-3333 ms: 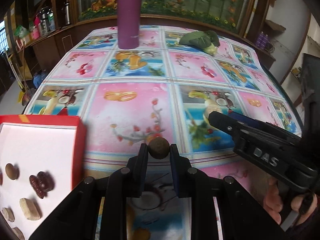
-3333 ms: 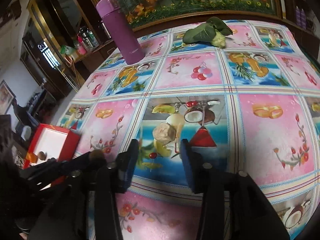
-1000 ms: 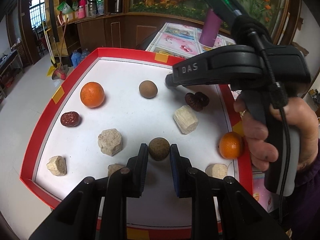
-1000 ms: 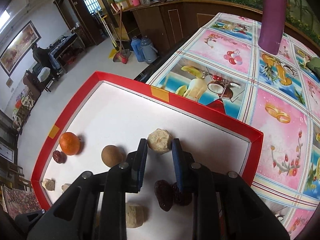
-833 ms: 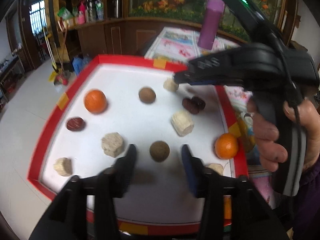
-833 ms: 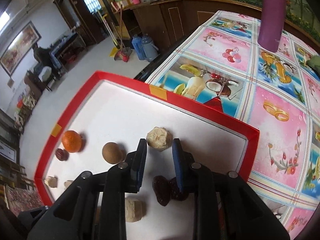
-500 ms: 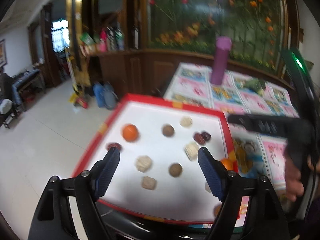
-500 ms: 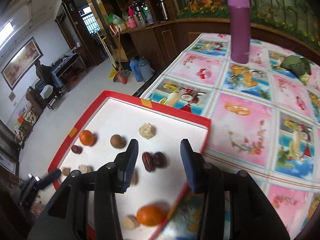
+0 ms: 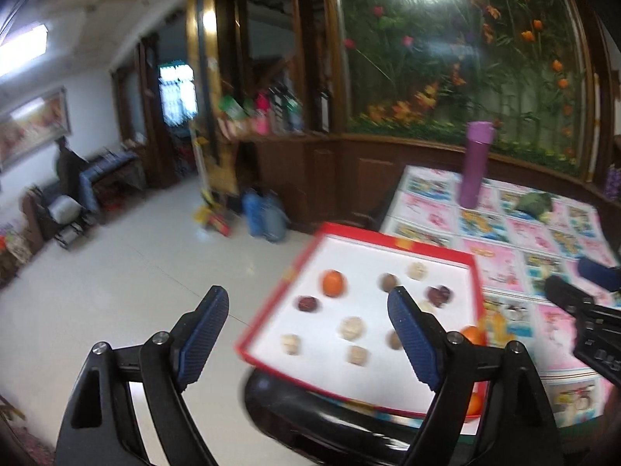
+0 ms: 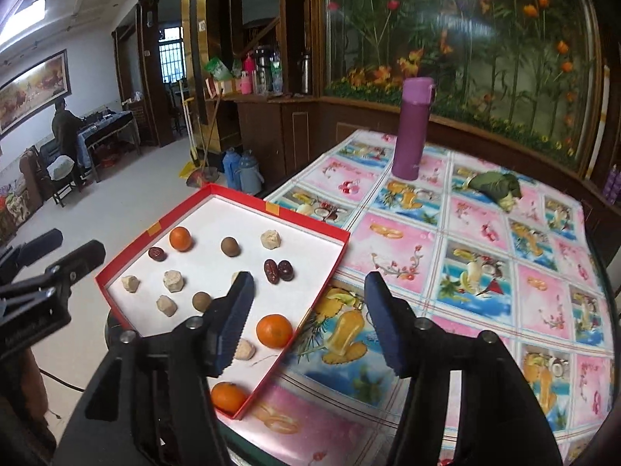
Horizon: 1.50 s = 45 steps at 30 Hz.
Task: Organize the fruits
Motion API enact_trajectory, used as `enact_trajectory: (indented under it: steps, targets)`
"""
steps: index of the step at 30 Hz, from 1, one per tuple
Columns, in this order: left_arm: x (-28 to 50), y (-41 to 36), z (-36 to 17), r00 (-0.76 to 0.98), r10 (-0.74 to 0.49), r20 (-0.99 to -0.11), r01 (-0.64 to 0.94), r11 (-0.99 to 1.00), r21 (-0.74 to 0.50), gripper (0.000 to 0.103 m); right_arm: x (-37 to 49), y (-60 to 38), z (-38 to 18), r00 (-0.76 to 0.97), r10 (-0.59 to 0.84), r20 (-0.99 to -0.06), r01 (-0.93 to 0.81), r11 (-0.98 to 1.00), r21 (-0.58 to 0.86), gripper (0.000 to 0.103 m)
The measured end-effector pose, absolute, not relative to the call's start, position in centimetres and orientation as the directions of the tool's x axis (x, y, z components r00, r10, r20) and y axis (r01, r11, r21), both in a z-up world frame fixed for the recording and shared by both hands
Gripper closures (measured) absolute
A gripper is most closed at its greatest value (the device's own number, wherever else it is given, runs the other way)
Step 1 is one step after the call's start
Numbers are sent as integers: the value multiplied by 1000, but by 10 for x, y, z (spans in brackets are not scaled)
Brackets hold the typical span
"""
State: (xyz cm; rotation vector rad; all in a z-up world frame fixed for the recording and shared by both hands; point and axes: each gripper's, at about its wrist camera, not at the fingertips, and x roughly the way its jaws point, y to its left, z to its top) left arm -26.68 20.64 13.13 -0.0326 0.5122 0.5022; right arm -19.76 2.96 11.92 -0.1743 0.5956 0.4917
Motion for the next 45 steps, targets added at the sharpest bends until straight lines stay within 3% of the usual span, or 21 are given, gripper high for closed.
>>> enact_trajectory:
  steps: [10, 15, 20, 31, 45]
  targets:
    - [-294, 220, 148, 757, 486, -437, -513, 856, 63, 17, -234, 28, 137, 796, 345, -497, -440, 894, -83, 27]
    - [-305, 224, 152, 765, 500, -407, -525, 849, 58, 0, -248, 31, 145, 826, 325, -461, -421, 899, -120, 22]
    - [-309, 225, 155, 776, 510, -370, -526, 848, 67, 0, -257, 36, 150, 839, 327, -435, -416, 900, -126, 17]
    - [-310, 227, 156, 774, 498, -391, -520, 852, 55, 0, -275, 41, 158, 871, 332, -361, -397, 910, -120, 2]
    - [-313, 241, 154, 769, 514, -380, -531, 844, 67, 0, -271, 49, 152, 861, 343, -376, -399, 913, -80, 0]
